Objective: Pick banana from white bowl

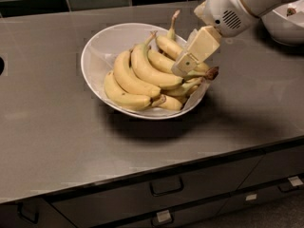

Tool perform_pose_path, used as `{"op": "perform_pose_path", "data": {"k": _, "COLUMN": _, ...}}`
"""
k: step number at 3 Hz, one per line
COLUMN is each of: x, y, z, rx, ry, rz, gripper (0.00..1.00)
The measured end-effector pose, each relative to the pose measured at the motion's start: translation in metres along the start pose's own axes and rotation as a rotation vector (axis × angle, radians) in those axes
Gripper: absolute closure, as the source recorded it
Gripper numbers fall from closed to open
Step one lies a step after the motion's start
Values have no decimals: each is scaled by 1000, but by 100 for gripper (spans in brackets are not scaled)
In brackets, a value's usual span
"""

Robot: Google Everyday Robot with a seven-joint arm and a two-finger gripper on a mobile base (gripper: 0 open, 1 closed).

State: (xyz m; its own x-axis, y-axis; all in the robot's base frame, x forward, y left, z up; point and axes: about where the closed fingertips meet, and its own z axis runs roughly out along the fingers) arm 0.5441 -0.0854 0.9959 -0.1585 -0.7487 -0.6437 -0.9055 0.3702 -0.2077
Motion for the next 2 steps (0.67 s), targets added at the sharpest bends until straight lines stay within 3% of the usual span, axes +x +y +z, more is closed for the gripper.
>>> {"op": "perform_pose_path", "data": {"k": 1, "x": 8, "y": 0, "z": 0, "rx": 90, "ry": -50, "rz": 130, "gripper": 0}}
{"op": "perform_pose_path", "data": {"k": 2, "x": 18, "y": -9, "z": 12, "rx": 174, "ry": -37, "rz": 246, "gripper": 0}}
